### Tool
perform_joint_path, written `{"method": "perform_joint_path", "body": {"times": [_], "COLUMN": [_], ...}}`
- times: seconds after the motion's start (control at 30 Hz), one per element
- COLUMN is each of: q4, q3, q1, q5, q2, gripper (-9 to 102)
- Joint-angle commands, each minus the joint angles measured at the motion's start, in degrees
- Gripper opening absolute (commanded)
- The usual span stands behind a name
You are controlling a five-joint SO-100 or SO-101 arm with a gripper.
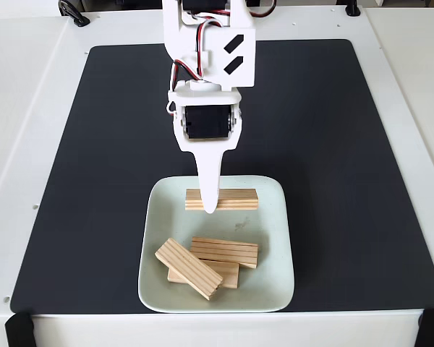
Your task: Pick up the wooden block and place them on the plate.
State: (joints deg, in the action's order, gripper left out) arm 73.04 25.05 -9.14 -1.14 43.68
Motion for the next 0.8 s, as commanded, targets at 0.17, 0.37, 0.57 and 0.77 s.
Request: {"method": "perform_joint_path", "body": {"times": [0.17, 0.37, 0.57, 0.77], "q4": [0.2, 0.3, 0.3, -0.6], "q3": [-2.6, -2.5, -0.2, 6.3], "q1": [1.1, 0.8, 0.5, 0.3], "q5": [2.5, 1.8, 1.8, 2.5], "q2": [1.1, 1.7, 2.7, 8.2], "gripper": [48, 50, 20, 3]}}
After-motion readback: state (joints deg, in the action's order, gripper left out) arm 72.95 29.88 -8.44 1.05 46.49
